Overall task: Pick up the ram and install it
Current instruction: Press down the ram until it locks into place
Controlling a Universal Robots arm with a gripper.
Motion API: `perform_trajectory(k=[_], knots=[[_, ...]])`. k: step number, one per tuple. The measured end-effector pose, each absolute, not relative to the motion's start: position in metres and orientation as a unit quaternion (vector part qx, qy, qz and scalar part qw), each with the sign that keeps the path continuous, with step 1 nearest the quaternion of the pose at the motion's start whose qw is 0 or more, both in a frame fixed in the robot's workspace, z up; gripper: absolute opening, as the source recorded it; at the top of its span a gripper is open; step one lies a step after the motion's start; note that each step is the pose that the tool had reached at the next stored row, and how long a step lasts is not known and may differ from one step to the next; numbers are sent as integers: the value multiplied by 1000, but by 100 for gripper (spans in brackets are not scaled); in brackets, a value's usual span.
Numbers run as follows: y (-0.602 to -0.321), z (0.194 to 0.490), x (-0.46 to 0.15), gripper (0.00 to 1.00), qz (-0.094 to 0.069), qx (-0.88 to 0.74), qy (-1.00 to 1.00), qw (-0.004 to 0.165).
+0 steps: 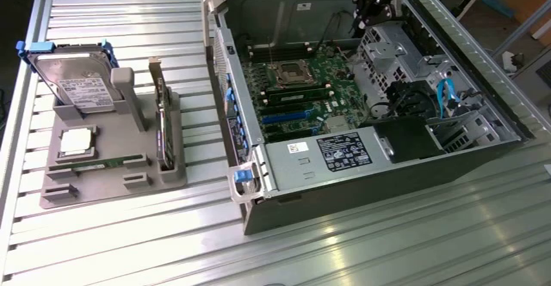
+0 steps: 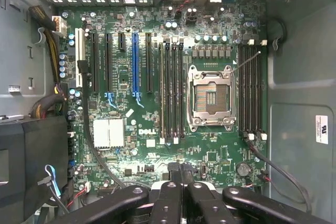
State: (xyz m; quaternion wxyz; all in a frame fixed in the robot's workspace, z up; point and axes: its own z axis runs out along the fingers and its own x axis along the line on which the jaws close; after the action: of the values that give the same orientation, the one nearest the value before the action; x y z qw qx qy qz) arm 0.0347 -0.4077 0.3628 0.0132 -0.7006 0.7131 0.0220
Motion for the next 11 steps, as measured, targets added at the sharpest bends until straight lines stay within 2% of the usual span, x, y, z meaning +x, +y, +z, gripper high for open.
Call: perform_trajectory(k=[11], knots=[[-408, 352, 35, 11, 22, -701, 713, 13]])
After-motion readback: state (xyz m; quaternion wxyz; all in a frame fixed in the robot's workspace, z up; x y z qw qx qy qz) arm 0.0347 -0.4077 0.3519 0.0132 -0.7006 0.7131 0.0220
